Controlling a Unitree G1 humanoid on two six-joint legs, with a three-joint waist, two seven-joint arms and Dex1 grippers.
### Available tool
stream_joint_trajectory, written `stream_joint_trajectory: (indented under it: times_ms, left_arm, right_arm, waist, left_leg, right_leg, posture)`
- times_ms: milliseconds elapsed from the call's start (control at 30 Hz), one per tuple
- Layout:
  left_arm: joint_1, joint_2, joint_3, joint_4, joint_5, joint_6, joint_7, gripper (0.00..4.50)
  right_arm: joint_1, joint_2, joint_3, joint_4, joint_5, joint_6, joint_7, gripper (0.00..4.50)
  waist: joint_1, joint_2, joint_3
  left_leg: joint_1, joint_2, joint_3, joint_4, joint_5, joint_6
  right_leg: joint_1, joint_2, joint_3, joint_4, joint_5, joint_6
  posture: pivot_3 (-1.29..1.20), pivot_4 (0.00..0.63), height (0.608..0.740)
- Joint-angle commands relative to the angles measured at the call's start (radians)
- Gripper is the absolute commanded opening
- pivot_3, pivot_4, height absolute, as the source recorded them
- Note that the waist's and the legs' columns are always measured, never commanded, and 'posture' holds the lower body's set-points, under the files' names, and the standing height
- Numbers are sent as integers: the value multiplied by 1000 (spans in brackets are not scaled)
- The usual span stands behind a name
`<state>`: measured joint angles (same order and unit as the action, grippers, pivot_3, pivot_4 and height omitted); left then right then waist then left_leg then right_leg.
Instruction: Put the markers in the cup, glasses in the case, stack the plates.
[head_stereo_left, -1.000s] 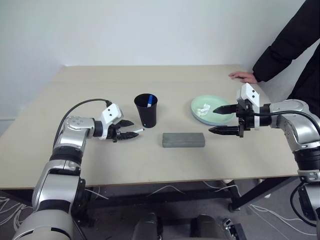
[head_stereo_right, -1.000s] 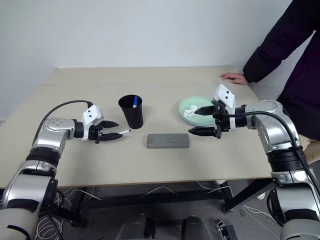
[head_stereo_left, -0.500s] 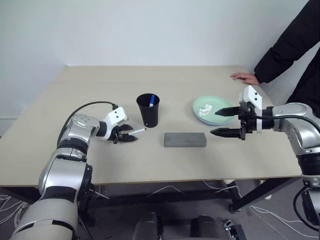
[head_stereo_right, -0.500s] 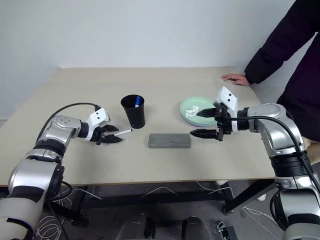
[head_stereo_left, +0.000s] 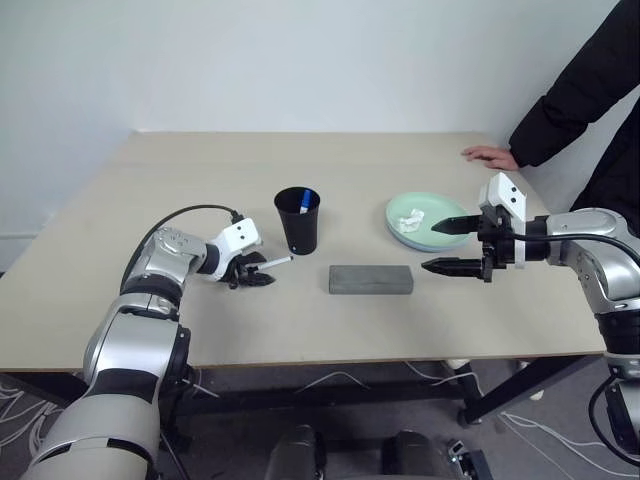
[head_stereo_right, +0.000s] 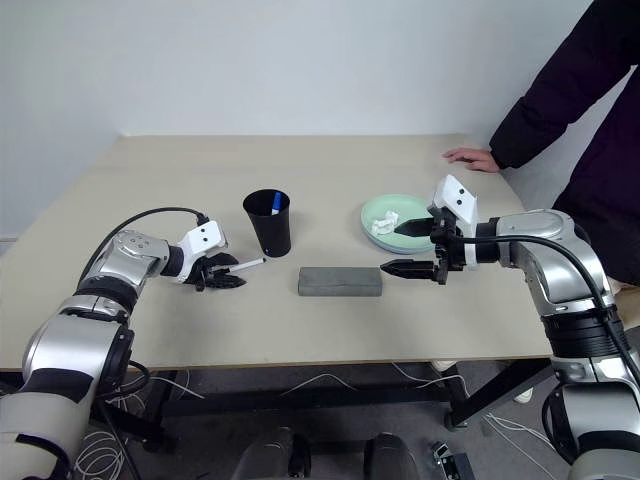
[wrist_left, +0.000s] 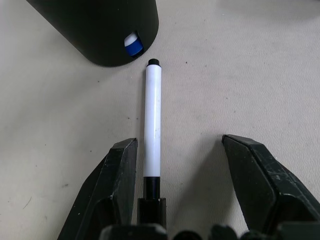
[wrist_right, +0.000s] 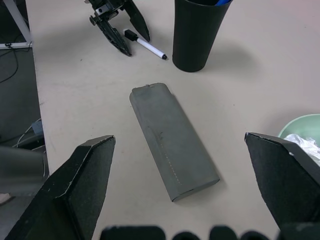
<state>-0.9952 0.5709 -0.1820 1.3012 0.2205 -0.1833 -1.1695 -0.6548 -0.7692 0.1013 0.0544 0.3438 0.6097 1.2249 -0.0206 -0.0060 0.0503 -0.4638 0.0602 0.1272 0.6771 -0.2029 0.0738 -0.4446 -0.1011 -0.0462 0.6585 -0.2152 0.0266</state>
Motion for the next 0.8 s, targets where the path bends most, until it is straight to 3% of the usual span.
stream_joint_trajectory:
  times_ms: [33,267,600,800]
  left_arm:
    - [-28,-3,-3,6,16,18,2,2290]
    - [-21,-3,-3,7,20,45,-12,19]
    - [-7,-5,7,-9,0,38,-81,19]
    - [-27,-4,57,-90,-103,91,-351,19]
  right_arm:
    - [-9,-17,-35,-32,16,-3,-7,4500]
    - [-11,-19,-36,-34,16,0,-7,4500]
    - [-12,-16,-34,-29,14,-5,-7,4500]
    - [-17,-13,-31,-17,11,-14,-3,4500]
  waist:
    - [0,0,0]
    - [0,0,0]
    - [0,0,0]
    - [0,0,0]
  left_leg:
    - [0,0,0,0,0,0]
    - [0,0,0,1,0,0]
    - [0,0,0,1,0,0]
    - [0,0,0,1,0,0]
  right_leg:
    - [0,0,0,0,0,0]
    - [0,0,0,0,0,0]
    - [0,0,0,0,1,-1]
    - [0,0,-1,0,1,-1]
  posture:
    - [0,0,740]
    - [0,0,740]
    - [0,0,740]
    - [0,0,740]
